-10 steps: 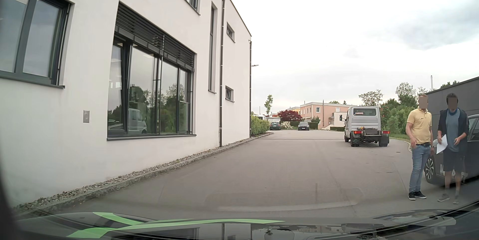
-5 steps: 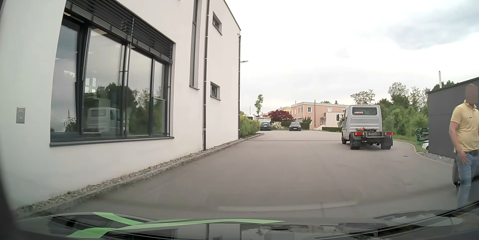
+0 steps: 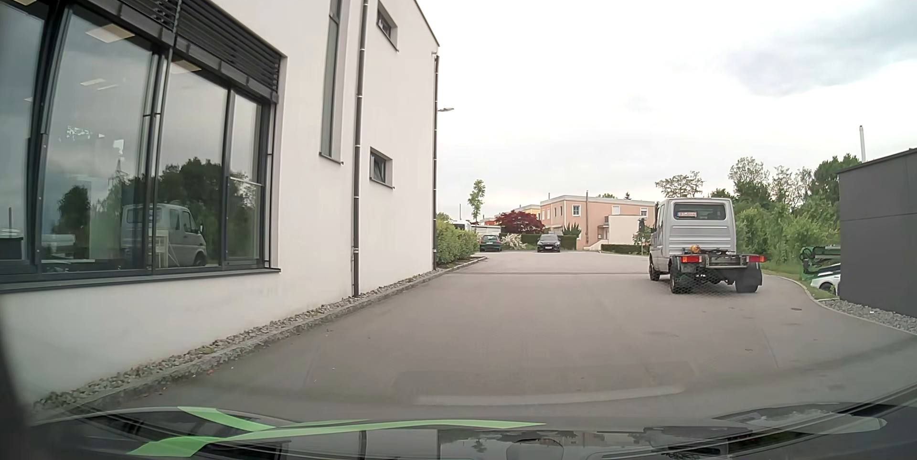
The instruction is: Follow the waypoints while adhering to traffic rules and regulations
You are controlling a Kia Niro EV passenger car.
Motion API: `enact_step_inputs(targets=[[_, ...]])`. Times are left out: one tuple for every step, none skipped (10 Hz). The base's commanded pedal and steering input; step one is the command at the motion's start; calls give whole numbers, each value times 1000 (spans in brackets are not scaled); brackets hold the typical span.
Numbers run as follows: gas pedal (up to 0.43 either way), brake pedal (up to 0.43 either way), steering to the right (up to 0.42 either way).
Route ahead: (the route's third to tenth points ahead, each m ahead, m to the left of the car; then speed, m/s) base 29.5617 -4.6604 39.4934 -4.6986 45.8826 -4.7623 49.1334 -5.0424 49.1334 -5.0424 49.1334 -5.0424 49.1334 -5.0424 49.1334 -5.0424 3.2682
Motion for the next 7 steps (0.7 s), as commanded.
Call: enact_step_inputs(targets=[[20,0,70],[20,0,69],[20,0,69],[20,0,69],[20,0,67],[20,0,64],[20,0,62]])
